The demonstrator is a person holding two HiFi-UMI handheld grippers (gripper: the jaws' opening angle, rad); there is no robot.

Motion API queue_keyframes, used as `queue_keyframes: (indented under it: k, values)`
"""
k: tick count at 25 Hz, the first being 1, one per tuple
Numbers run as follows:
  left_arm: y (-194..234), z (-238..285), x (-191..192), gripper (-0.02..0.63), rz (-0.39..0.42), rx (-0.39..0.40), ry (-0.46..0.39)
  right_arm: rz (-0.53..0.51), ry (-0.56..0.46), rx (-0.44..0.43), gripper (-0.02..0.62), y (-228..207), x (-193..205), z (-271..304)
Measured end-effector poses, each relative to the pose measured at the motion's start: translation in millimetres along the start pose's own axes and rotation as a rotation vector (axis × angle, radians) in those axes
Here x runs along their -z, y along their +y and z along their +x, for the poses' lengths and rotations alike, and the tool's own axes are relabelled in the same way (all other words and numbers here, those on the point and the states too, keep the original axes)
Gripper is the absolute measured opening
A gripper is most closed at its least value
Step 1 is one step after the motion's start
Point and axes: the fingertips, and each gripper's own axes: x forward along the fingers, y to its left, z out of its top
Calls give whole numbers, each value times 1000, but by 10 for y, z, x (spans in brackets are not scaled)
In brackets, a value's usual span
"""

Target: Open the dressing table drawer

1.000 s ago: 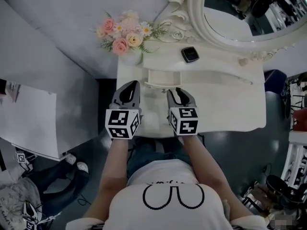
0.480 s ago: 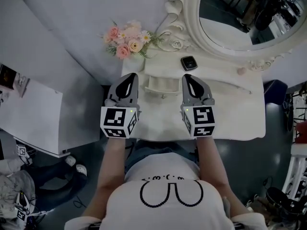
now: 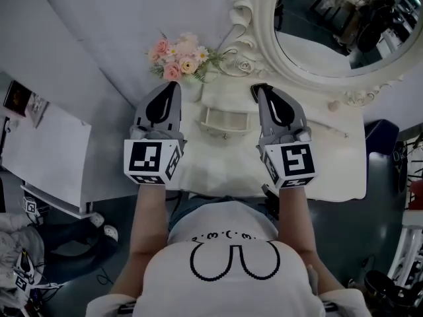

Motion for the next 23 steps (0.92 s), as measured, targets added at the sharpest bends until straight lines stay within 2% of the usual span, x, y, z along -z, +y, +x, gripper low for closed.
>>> queue_keyframes:
  k: [9,23]
  values:
    - [-40,61,-96,-2,19,-1,-24,-32,-18,-9,-3,-25,-99,36]
    - [-22,110,-62,-2,18,5,-20,-26,-2,-11,-3,-13,-47,79]
